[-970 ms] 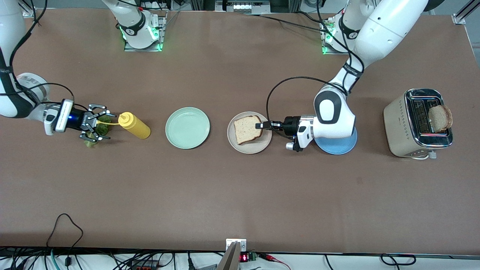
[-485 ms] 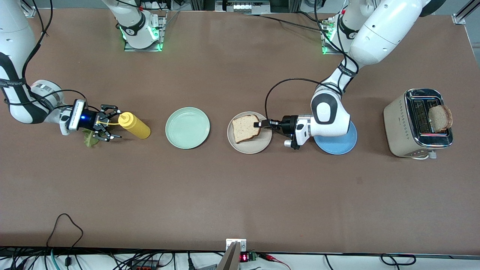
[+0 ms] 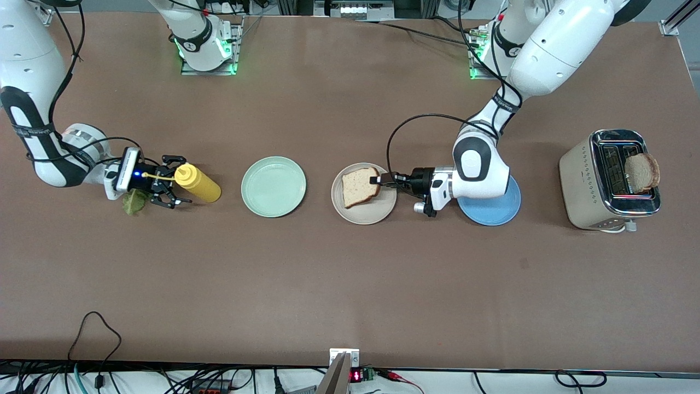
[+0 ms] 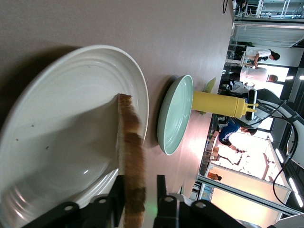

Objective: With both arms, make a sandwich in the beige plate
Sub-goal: 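Lower the bread onto the beige plate while the right gripper grasps the bottle, then open the left gripper and withdraw it while the right gripper lifts the bottle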

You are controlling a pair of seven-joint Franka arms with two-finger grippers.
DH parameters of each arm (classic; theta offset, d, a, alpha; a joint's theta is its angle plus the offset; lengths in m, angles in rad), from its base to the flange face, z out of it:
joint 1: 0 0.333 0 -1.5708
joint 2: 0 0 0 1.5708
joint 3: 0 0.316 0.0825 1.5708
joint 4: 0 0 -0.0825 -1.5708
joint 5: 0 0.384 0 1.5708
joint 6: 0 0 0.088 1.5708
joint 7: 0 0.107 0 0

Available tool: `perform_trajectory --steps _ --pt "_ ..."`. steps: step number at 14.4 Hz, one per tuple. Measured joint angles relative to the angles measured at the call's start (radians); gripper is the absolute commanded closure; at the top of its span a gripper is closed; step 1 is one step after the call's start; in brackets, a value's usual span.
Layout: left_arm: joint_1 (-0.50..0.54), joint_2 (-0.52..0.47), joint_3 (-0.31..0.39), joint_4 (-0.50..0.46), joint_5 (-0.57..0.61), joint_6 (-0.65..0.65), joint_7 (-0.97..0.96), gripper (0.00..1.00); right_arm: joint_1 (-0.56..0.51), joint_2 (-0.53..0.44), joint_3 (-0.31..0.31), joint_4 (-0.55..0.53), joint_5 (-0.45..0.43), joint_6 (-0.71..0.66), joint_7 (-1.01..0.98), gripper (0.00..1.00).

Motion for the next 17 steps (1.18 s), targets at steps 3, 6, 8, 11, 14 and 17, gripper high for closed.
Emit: perform_trajectory --steps 3,6,8,11,14,17 --pt "0.019 -0.006 0.004 0.000 0.013 0.000 0.015 0.00 0.018 0.000 0.000 0.000 0.005 0.000 -0.001 0.00" --pt "0.040 -0.047 0.005 0.000 0.114 0.000 0.015 0.00 0.025 0.001 0.000 0.000 0.010 -0.002 -0.001 0.00" --pt "0.054 -0.082 0.006 0.000 0.184 -0.001 0.014 0.00 0.034 0.006 0.000 0.000 0.019 -0.005 -0.001 0.00" --pt "0.089 -0.125 0.007 -0.002 0.312 -0.010 0.014 0.00 0.048 0.028 0.000 -0.001 0.041 -0.026 -0.006 0.00" --pt "0.157 -0.170 0.008 -0.002 0.490 -0.067 0.014 0.00 0.050 0.048 0.000 -0.002 0.049 -0.035 -0.028 0.00" --pt "0.220 -0.197 0.010 0.012 0.658 -0.150 0.013 0.00 0.054 0.048 0.000 -0.001 0.052 -0.038 -0.033 0.48"
